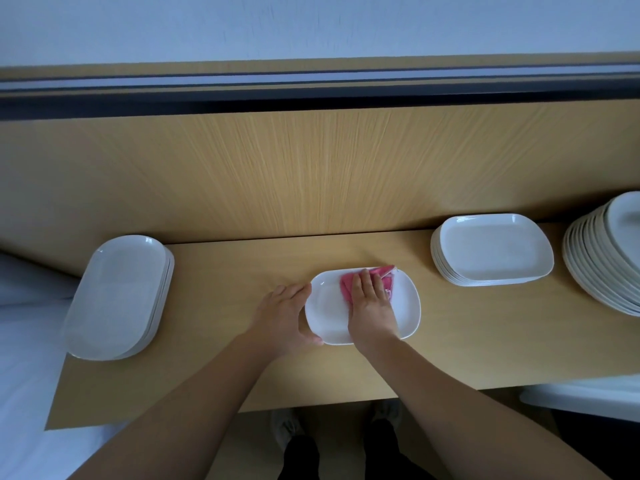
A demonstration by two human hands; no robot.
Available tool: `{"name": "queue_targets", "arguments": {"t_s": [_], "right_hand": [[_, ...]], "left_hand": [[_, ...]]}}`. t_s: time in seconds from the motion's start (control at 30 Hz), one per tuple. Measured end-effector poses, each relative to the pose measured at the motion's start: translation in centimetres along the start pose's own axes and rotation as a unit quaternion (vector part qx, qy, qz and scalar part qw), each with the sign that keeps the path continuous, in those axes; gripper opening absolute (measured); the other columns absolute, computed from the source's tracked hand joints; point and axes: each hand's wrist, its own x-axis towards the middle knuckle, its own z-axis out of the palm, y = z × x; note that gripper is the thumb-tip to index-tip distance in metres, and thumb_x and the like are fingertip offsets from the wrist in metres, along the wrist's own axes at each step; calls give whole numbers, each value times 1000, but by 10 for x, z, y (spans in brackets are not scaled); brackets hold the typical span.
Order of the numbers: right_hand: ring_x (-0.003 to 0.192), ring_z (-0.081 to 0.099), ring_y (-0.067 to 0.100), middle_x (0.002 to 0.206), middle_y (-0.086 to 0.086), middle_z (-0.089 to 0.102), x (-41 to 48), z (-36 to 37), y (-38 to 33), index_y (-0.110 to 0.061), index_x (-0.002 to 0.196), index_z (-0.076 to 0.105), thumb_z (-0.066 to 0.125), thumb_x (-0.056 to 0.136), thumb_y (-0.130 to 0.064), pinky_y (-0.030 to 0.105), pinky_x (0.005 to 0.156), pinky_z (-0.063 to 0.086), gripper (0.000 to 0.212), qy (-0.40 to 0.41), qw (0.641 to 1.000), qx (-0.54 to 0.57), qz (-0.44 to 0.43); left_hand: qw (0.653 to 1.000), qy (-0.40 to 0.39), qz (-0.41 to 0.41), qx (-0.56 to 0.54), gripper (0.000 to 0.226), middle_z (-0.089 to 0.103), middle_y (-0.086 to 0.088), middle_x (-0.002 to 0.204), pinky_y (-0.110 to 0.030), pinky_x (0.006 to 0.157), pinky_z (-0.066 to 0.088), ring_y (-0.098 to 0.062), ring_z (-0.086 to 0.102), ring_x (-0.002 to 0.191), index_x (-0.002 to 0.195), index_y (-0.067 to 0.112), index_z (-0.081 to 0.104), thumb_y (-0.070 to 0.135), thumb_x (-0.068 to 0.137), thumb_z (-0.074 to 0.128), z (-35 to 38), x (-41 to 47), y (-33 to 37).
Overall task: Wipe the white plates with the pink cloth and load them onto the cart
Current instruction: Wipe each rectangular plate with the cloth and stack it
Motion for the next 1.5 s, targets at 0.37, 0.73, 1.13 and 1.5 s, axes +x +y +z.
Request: {"name": "queue_targets", "arguments": {"t_s": [0.37,0.73,1.13,1.5], "right_hand": [[138,18,28,144,7,27,6,2,-27,-19,149,23,78,72,-27,36,117,17,95,-4,995,-6,-101],[129,36,26,137,4,45,1,0,-1,-18,140,49,59,88,-13,39,112,31,53,-24,958,14,-286],[147,9,15,158,-5,16,-12,-20,25,-36,132,56,43,96,-24,32,117,21,40,-122,942,64,-306],[147,-16,19,161,12,-10,-15,-15,12,-11,154,11,25,105,-28,15,100,-29,54,-67,957,-8,-281]], "left_hand": [[1000,14,3,-6,104,37,13,147,-27,112,24,-11,33,134,147,30,29,68,60,72,4,5,-3],[996,9,35,76,107,23,2,156,-29,115,14,-18,23,140,154,17,11,70,75,60,-2,-1,0],[988,91,74,104,106,58,-2,125,-34,93,46,-23,59,106,132,14,55,84,57,31,4,-3,0],[979,68,142,130,83,67,2,118,-27,85,53,-13,66,95,107,12,73,74,71,32,12,0,-3]]}}
